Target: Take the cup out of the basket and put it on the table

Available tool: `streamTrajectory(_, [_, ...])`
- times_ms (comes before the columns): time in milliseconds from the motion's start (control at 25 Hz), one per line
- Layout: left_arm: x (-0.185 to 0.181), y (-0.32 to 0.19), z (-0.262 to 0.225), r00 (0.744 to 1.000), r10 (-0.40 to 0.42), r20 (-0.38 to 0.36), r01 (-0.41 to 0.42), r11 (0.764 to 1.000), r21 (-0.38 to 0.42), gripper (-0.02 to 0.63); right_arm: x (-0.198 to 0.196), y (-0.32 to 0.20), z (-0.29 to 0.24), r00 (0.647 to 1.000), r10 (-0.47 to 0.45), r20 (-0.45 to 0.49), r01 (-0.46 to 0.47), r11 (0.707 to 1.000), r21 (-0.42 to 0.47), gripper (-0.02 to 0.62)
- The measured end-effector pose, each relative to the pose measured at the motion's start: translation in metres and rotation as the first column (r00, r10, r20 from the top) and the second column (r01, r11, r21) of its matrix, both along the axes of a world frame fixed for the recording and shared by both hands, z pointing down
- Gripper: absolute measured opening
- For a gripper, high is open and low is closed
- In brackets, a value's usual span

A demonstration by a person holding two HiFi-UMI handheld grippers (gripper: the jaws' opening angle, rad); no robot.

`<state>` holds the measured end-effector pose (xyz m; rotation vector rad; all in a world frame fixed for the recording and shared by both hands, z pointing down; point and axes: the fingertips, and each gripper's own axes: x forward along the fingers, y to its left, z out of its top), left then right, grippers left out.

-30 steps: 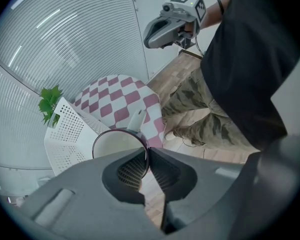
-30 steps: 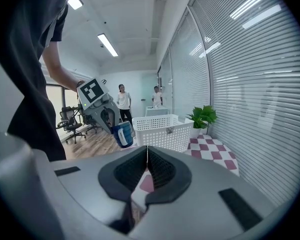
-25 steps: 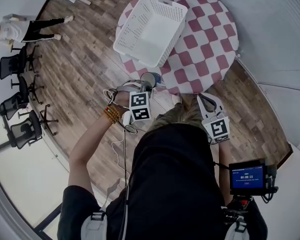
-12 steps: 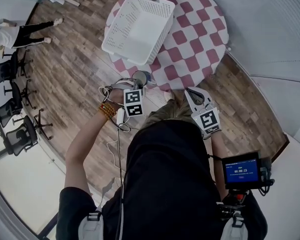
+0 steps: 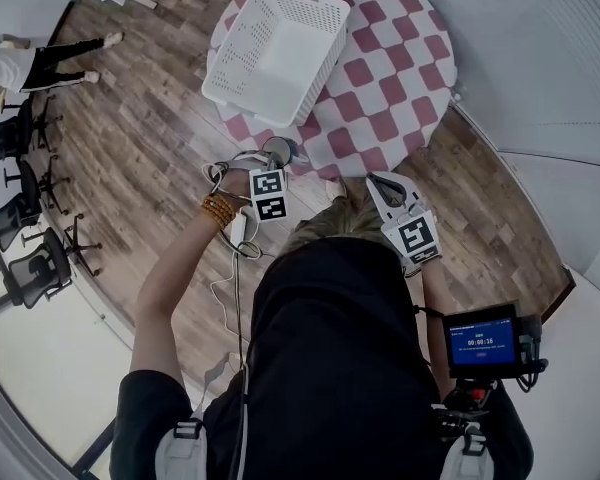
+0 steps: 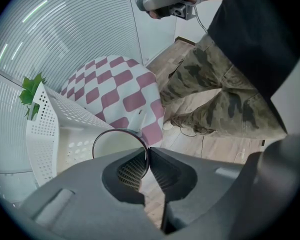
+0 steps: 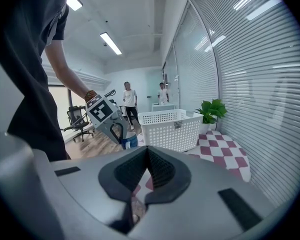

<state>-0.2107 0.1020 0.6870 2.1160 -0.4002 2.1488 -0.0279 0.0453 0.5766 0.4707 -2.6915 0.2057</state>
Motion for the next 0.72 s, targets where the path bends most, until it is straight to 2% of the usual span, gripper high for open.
streamTrajectory(720, [-0.013, 0.005, 0.012, 1.000, -0.016, 0.019, 0.016, 0.999, -0.039, 0.031, -0.011, 0.005, 0.000, 0.999, -0.034, -0.021, 0.034, 0.999, 0.006, 0.008])
